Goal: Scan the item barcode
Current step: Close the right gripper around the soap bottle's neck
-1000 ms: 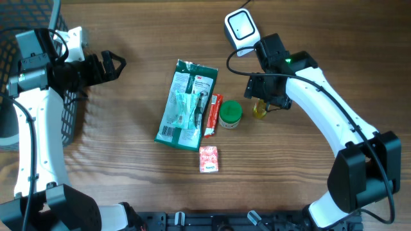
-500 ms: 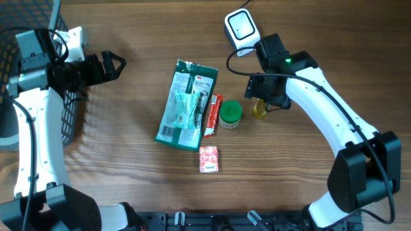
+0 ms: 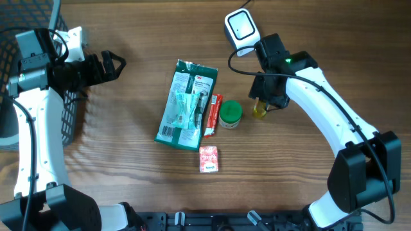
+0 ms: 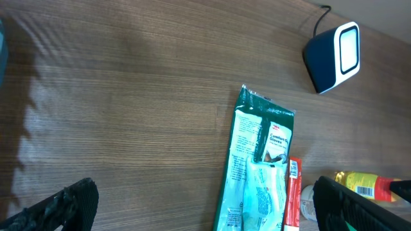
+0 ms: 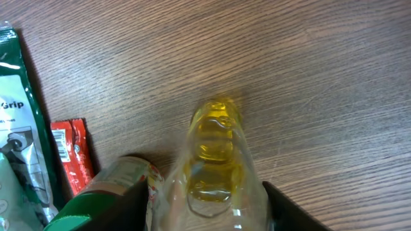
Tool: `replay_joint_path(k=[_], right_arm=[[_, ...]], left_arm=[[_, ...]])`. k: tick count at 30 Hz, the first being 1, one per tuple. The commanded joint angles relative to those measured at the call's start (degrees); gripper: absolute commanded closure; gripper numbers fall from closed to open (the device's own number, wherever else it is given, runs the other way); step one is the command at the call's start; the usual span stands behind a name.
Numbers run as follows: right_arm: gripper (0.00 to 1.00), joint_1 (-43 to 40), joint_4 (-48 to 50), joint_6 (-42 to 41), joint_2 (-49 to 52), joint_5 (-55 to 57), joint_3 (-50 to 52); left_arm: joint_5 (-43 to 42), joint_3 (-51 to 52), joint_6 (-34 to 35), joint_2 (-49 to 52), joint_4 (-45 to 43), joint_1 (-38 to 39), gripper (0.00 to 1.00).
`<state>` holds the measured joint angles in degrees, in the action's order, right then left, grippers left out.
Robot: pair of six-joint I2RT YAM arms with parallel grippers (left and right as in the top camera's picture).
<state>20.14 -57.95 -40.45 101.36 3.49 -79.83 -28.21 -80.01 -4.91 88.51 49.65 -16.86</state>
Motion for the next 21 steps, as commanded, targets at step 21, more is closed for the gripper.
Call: replay_joint_path(k=[21], right_arm=[[0.36,-4.09,0.26,-3.21,0.81,-3.21,0.61]], left_arm=[[-0.68,-0.26,-0.87,0.35,-0.15,0.09,0.0]])
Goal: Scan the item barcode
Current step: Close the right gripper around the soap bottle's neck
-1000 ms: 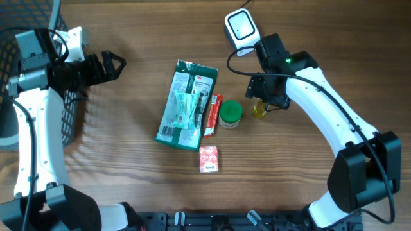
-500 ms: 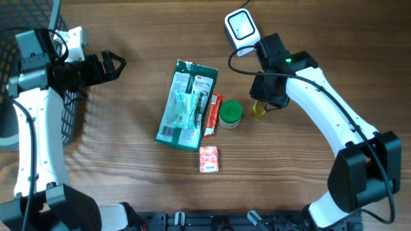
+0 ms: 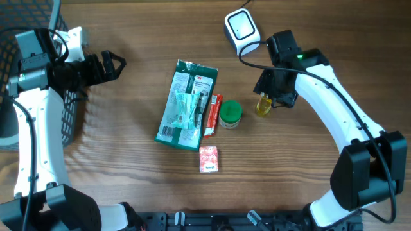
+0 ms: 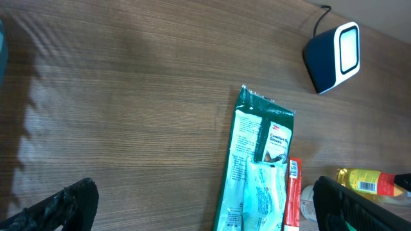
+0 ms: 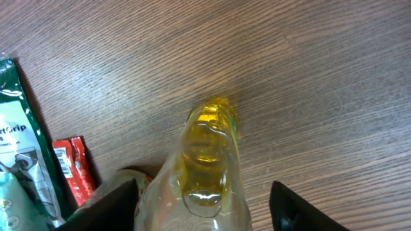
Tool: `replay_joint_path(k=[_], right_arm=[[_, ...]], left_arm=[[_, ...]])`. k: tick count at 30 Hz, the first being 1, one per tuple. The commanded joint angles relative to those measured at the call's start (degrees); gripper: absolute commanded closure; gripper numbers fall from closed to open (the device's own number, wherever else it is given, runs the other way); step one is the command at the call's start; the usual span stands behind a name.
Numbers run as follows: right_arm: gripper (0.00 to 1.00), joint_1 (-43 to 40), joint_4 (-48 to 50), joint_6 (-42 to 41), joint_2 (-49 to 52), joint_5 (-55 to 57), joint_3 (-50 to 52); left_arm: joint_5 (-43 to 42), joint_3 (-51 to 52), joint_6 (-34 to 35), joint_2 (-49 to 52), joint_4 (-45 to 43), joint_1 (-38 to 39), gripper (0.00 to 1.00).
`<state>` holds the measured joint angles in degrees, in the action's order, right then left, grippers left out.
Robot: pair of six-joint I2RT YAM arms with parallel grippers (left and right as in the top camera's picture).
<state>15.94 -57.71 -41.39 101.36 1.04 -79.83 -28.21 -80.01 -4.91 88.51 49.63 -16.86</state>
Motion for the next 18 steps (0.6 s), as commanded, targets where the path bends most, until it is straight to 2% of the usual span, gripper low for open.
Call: replay_joint_path(k=[1,7,11,18], right_arm=[[0.39,0.13,0.0,-2.29,0.81,-0.76,0.63],[0.39,0.26,0.11,-2.23,0.81,-0.66,0.63],[0.31,0.26,0.0,-2.25,0.81,0.28,0.63],[0.31,0.26,-0.17,-1.79,0.81,1.97,0.63]], left_arm=[[-0.7,-0.26,-0.87,0.35,-0.13,0.09,0.0],[-0.68,-0.26,-0.87,0.35,-0.13,0.09,0.0],[-0.68,-0.26,-0.87,0.35,-0.15,0.09,0.0],[-0.68,-0.26,-0.87,0.35,-0.15,0.09,0.0]])
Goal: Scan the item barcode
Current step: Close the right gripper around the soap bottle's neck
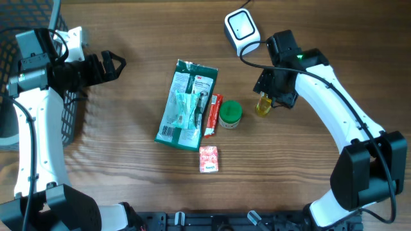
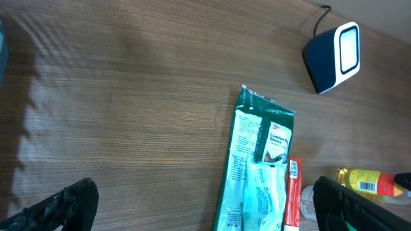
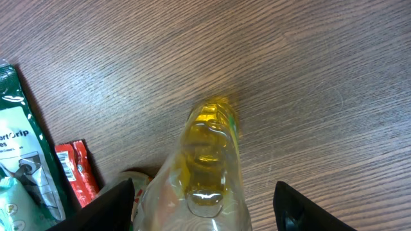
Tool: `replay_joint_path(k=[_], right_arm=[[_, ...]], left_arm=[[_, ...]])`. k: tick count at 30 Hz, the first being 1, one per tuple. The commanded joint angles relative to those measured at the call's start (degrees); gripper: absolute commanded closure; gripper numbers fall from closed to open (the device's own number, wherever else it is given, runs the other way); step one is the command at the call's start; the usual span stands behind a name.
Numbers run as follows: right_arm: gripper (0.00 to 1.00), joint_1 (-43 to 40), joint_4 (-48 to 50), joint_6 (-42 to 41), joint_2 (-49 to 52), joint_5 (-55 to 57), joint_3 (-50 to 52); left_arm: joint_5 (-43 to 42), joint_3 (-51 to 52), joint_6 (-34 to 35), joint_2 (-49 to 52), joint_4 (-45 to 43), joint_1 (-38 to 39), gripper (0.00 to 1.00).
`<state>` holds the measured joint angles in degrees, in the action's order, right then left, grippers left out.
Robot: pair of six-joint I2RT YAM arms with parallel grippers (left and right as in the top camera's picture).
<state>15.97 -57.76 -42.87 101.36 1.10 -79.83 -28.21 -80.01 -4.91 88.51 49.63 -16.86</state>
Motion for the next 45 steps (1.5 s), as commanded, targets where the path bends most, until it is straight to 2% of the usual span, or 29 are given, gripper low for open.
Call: replay_joint_path(k=[1,4,9,30,33,35,37,39,45], right_arm=[[0.31,0.24,-0.17,0.39,0.81,2.27,0.63],[0.31,0.24,-0.09,0.9,0.81,2.32,0.63],[0.39,0.24,-0.15,2.91,0.81,2.25,0.63],[0.35,0.24,0.15,3.85,0.81,3.37,0.63],[0.38,0.24,0.15,3.76,0.81,3.34,0.63],[0.44,0.24,0.15,3.74,0.81,3.34,0.63],[0.43,0.24,0.15,3.67,0.81,3.34,0.63],[0.36,0.24,0.17,2.56,0.81,3.28,0.63],[0.36,0.24,0.37,1.77,0.87,2.45,0.7]], left_arm=[[-0.7,-0.26,-0.87,0.35,-0.15,0.09,0.0],[-0.68,-0.26,-0.87,0.35,-0.15,0.09,0.0],[-0.7,-0.26,-0.87,0.35,-0.13,0.09,0.0],[-0.68,-0.26,-0.87,0.35,-0.15,0.09,0.0],[-0.68,-0.26,-0.87,0.35,-0.15,0.09,0.0],[-0.68,-0.26,-0.87,0.35,-0.15,0.09,0.0],[-0.68,-0.26,-0.87,0.35,-0.15,0.09,0.0],[-0.68,-0.26,-0.87,0.35,-0.15,0.09,0.0],[-0.7,-0.26,-0.87,0.35,-0.15,0.09,0.0]])
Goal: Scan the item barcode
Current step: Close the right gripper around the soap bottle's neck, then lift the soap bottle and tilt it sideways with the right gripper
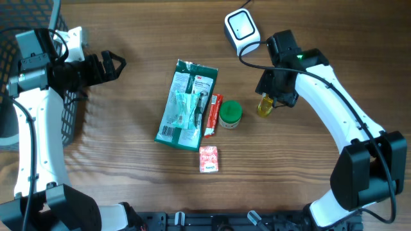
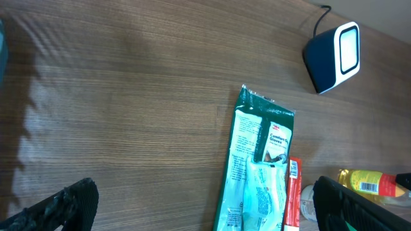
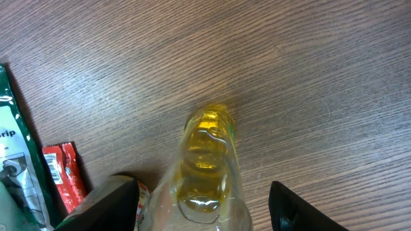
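Note:
A small bottle of yellow liquid [image 1: 263, 107] stands on the wooden table, right of a green-lidded jar [image 1: 230, 113]. My right gripper [image 1: 273, 96] hangs over it, open. In the right wrist view the bottle [image 3: 207, 160] sits between the two fingers, with a gap on each side of it. Its label with a barcode shows in the left wrist view [image 2: 367, 182]. The white-faced scanner [image 1: 241, 27] sits at the back of the table, behind the right arm. My left gripper [image 1: 119, 64] is open and holds nothing, far left.
A green and white package [image 1: 186, 102] lies mid-table with a red stick pack [image 1: 214, 114] beside it and a small pink packet [image 1: 209, 159] nearer the front. A black mesh basket [image 1: 67, 119] stands at the left edge. The scanner's cable runs off the back.
Almost nothing has changed. The right wrist view has shifted a little, and the bottle sits slightly lower in it. The fingers are still apart. The left arm has not moved.
At first my right gripper was shut on the yellow bottle, close beside the green-lidded jar. By the following moment its fingers stood apart from the bottle and the arm had shifted slightly to the right. The bottle has stayed on the table between the open fingers since.

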Tool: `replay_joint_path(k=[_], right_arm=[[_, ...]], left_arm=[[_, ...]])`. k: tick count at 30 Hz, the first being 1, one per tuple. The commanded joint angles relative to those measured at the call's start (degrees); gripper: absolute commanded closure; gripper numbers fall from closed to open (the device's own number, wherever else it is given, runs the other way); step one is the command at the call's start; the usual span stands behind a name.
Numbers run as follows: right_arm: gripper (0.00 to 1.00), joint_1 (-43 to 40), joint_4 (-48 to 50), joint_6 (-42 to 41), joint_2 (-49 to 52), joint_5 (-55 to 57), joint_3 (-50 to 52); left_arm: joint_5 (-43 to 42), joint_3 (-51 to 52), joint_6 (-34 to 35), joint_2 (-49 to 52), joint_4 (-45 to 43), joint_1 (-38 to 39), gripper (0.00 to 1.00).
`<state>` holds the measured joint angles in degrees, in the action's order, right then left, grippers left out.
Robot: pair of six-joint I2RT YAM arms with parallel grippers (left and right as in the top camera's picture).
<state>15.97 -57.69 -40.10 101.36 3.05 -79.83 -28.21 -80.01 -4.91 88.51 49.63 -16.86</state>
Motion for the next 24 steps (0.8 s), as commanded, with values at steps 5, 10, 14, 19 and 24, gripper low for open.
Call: replay_joint_path(k=[5,10,14,19,24], right_arm=[[0.38,0.26,1.51,-0.79,0.87,-0.79,0.7],[0.39,0.31,1.55,-0.39,0.87,-2.67,0.7],[0.39,0.52,1.05,1.05,0.87,-2.71,0.7],[0.41,1.01,1.03,0.94,0.94,-1.86,0.72],[0.46,1.01,0.66,1.09,1.6,-1.86,0.74]], left_arm=[[-0.68,-0.26,-0.87,0.35,-0.13,0.09,0.0],[-0.68,-0.26,-0.87,0.35,-0.15,0.09,0.0],[-0.68,-0.26,-0.87,0.35,-0.13,0.09,0.0],[-0.68,-0.26,-0.87,0.35,-0.15,0.09,0.0],[-0.68,-0.26,-0.87,0.35,-0.15,0.09,0.0]])
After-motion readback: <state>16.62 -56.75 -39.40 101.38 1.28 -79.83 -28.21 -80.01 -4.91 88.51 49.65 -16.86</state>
